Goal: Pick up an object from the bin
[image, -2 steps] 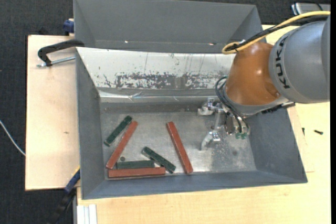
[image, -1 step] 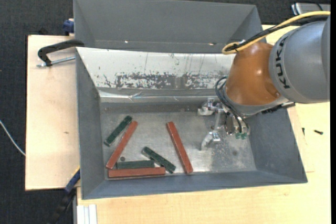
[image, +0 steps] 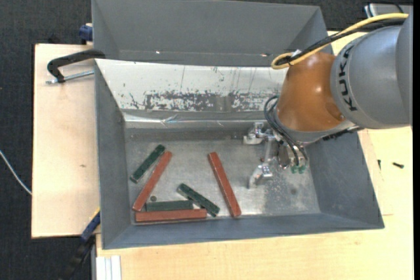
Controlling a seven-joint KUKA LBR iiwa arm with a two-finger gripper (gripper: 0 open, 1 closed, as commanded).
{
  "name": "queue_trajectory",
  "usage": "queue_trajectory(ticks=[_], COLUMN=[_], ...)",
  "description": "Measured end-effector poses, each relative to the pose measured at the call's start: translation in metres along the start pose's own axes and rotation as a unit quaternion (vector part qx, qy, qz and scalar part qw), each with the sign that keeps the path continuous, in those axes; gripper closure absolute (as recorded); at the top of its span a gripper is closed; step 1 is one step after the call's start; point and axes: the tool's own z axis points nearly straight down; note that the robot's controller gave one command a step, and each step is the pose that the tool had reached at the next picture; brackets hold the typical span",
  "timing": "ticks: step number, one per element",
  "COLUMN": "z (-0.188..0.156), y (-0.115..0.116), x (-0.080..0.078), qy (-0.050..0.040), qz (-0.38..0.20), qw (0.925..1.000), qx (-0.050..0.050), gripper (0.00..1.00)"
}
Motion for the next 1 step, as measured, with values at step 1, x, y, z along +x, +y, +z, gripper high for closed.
queue_trajectory(ticks=[1], z=[-0.0005], y=[0.0417], x=[-0.0144], qy=[0.0018], qz=[-0.041], qw=[0.9992], qx=[0.000], gripper=[0.00])
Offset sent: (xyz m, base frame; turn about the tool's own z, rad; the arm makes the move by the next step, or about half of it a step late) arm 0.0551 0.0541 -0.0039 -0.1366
